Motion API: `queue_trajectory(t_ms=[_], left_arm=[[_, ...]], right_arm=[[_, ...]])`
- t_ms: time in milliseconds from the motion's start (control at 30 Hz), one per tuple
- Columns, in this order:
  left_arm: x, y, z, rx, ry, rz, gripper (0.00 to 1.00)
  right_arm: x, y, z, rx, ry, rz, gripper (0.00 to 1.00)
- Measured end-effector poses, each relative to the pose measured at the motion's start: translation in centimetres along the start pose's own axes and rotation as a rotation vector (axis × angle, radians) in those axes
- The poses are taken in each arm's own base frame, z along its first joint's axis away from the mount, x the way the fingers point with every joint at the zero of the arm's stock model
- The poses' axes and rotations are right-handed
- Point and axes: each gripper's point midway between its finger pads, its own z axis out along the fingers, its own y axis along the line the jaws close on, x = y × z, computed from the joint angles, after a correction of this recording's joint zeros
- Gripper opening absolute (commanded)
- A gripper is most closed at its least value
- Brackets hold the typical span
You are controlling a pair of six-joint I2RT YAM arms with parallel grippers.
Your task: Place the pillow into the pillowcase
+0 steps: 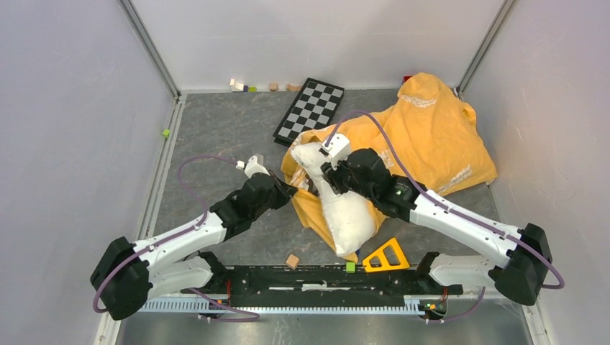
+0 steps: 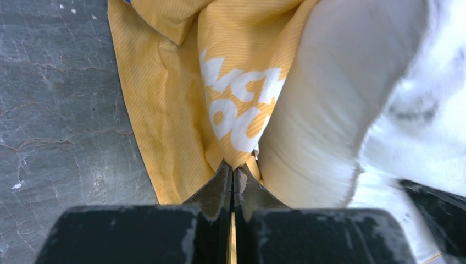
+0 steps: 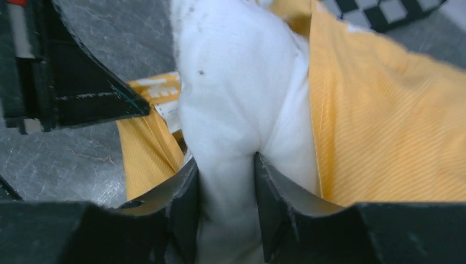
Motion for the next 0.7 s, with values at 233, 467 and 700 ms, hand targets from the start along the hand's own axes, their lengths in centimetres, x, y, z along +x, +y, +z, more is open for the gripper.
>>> queue_trajectory(t_ms=[233,467,700], left_arm=[[-1.4,-0.7,-0.6,0.044,-0.051,-0.010,0.02],[-1.6,-0.3,-0.7,0.042,-0.068,-0.013,0.02],[-1.6,0.3,-0.9,0.029,-0.074,-0.012,0.02]], right_arm=[[-7.7,2.3,0.6,-0.077,-0.092,-0.135,0.76],[-8.3,4.2,5.6,-0.135,-0.041,-0.226,0.98],[-4.0,3.8,9.4,-0.086,0.082,-0.301,0.34]])
